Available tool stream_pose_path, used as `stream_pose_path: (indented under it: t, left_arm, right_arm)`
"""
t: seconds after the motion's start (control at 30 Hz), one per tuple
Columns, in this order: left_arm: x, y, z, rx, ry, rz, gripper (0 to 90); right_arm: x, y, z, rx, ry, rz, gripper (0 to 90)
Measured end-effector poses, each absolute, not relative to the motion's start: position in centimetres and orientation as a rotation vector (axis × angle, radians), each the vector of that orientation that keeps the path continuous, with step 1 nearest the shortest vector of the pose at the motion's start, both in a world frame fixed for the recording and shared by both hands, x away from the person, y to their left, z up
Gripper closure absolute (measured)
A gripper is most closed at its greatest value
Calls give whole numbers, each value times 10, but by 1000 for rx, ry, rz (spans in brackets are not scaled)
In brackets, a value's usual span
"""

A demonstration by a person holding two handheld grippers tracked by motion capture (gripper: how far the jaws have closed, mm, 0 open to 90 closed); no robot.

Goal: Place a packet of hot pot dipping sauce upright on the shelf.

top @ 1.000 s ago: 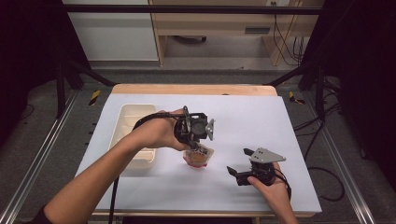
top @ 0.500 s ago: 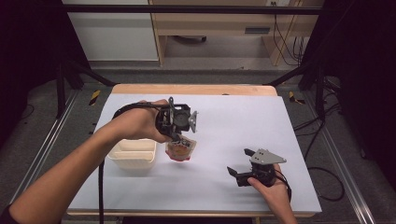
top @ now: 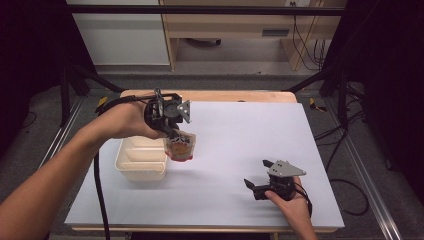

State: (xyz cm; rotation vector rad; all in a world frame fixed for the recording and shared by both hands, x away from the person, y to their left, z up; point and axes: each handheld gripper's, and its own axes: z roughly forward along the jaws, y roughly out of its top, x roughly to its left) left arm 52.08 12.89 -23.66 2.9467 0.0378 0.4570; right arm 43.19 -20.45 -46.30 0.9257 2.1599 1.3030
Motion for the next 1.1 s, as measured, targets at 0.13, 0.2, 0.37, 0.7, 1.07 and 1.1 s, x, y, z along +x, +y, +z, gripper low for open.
stream_pose_path:
  t: [0.13,0.2,0.37,0.7,1.07,1.1]
  left_arm:
    - [521,139,-227,2936,63,487,763]
    - [522,144,-224,2934,75,495,763]
    - [526,160,-222,2938,90,483,763]
    - [530,191,-221,2950,132,493,763]
    - [528,202,-227,2957,120,490,763]
    - [528,203,-228,2957,121,487,763]
  right_arm:
    - [432,-205,-464,928,2161,1299,71]
    - [432,-205,-465,931,2165,1297,71]
    - [433,-205,-465,929,2160,1295,71]
    - [434,-206,-467,946,2159,1280,70]
    - [434,-207,-468,954,2165,1276,70]
    - [434,-207,-469,953,2164,1273,70]
